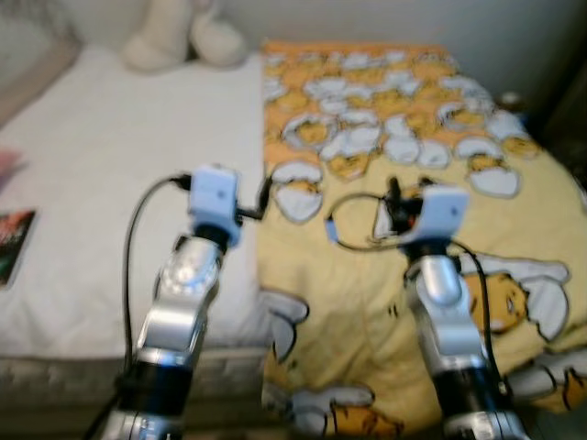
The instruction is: Clean up the room
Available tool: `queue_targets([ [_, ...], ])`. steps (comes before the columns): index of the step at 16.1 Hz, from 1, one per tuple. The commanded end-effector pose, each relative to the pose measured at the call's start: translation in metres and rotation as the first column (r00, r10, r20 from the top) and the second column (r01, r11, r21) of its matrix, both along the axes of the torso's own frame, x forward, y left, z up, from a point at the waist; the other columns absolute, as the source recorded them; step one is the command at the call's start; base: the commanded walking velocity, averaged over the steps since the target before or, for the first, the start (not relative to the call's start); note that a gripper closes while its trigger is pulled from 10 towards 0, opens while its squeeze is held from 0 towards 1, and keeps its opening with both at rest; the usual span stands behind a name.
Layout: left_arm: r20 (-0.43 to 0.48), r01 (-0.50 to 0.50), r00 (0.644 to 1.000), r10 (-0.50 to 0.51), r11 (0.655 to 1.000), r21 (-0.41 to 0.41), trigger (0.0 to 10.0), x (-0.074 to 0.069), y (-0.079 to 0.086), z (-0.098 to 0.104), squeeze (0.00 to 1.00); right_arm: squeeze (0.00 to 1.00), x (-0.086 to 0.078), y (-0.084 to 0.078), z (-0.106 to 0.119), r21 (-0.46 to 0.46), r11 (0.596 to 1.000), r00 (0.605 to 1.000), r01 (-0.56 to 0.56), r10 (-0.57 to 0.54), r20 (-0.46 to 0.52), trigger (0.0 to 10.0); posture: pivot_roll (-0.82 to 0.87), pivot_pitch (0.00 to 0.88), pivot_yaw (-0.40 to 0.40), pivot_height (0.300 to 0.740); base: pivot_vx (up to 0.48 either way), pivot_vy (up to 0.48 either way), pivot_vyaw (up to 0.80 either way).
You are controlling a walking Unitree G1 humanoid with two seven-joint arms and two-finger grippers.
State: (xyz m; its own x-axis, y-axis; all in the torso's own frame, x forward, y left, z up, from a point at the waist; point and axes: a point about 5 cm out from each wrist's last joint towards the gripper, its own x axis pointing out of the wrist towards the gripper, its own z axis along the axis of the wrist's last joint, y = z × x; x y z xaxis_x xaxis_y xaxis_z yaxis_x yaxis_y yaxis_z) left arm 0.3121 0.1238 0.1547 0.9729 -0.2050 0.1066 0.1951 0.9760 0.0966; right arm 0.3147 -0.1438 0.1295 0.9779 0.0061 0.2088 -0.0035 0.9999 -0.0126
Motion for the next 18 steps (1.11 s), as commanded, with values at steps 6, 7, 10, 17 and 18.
queue_targets([
  [6,-0.013,0.061,0.998,-0.06,0.998,0.021,10.0,-0.004,-0.01,0.005,0.0,0.0,0.038,-0.003,-0.009,0.032,0.999,0.983,-0.039,0.044,-0.18,10.0,0.05,0.0,0.035,0.723,0.461,0.0,0.0],
  [7,-0.022,0.055,0.998,-0.055,0.998,0.011,10.0,-0.006,-0.008,0.004,0.0,0.0,0.043,-0.002,-0.006,0.031,0.998,0.981,-0.049,0.054,-0.187,10.0,0.06,0.0,0.033,0.723,0.341,0.0,0.0],
  [10,-0.037,0.013,0.999,-0.013,1.0,0.009,10.0,-0.01,-0.004,0.002,0.0,0.0,0.05,-0.002,-0.003,0.023,0.997,0.975,-0.076,0.079,-0.207,10.0,0.08,0.0,0.015,0.723,0.0,0.0,0.0],
  [17,-0.085,-0.004,0.996,0.008,0.999,0.041,10.0,-0.036,0.01,0.002,0.0,0.0,0.06,0.001,-0.017,0.012,0.998,0.949,-0.06,0.06,-0.308,10.0,0.18,0.062,0.026,0.728,0.0,0.0,0.38],
  [18,-0.089,-0.004,0.996,0.008,0.999,0.047,10.0,-0.038,0.011,0.002,0.0,0.0,0.061,0.001,-0.018,0.001,0.998,0.947,-0.06,0.057,-0.317,10.0,0.18,0.062,0.026,0.728,0.0,0.0,0.0],
])
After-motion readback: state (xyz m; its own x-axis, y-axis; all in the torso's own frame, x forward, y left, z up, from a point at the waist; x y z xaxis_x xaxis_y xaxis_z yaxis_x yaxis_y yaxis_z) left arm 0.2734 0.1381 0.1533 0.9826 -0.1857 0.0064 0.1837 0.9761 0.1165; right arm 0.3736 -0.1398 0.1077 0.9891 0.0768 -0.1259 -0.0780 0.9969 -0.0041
